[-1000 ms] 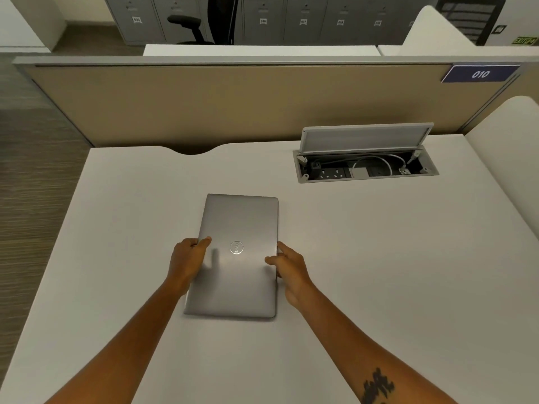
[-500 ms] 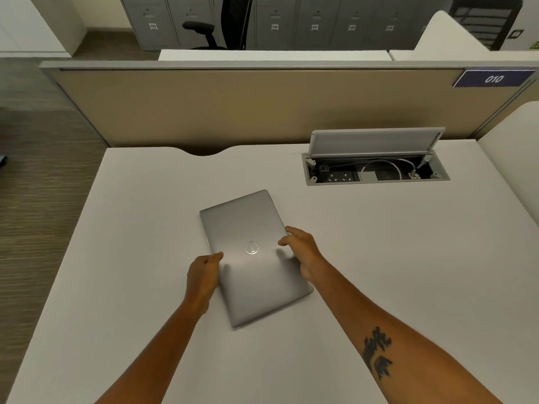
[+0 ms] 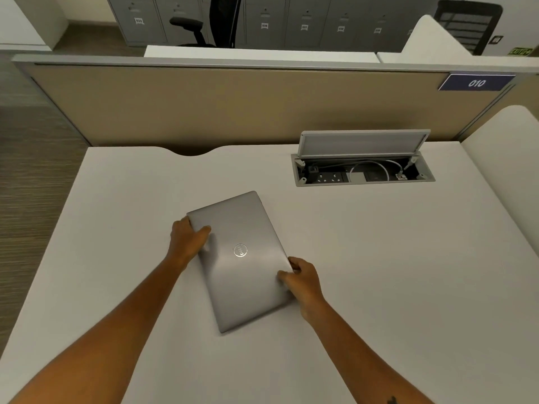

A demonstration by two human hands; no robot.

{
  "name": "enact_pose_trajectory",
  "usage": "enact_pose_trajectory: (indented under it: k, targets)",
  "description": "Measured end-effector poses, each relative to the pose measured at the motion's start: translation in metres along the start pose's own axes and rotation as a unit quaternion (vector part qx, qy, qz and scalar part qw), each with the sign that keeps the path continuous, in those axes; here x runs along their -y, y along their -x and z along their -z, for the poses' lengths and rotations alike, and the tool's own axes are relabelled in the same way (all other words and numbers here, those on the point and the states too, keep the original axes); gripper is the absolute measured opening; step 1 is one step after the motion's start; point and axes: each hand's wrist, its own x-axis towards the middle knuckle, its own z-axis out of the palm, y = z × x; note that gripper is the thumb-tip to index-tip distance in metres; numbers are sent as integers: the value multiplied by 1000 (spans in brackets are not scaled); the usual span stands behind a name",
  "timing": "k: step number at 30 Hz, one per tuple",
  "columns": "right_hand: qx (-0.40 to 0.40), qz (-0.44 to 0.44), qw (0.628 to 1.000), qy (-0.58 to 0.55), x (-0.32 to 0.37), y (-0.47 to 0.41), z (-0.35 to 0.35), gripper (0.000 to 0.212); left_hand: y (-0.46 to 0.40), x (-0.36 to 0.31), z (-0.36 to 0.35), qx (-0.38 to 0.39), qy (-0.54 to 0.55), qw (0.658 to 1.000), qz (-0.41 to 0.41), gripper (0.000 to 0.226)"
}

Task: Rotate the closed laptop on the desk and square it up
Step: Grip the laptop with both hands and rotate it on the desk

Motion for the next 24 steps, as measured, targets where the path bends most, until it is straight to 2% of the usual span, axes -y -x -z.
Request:
enact_pose_trajectory:
  k: [3,5,7,10,15,17,19,21,24]
  targets:
    - [-15,17,1000,13,-13,10,8,34,-19,-5,2,-8,-47,999,-6,44]
    - [-22,14,999,29,-23,15,12,40,-28,-8,2,-9,-71,997,-23,30]
    - [-23,-1,999,33,-29,18,13,50,-36,-9,2,-3,-98,994,-36,30]
    - [-38,-14,999,-11,-31,21,12,32,-42,-8,2,-1,-133,990,-52,31]
    - [-73,-59,993,-71,-32,10,8,15,-39,-6,5,10,-124,988,-86,8]
    - [-82,-65,991,-81,-30,5,7,13,-37,-4,6,11,-123,989,-80,15]
    - [-88,-64,988,-107,-28,0,7,29,-35,0,8,3,-124,990,-70,20]
    - [-94,-59,985,-132,-24,-6,9,36,-31,6,11,-2,-118,991,-58,21]
    - [-102,-70,981,-150,-15,-17,18,26,-22,16,14,-12,-98,994,-45,26]
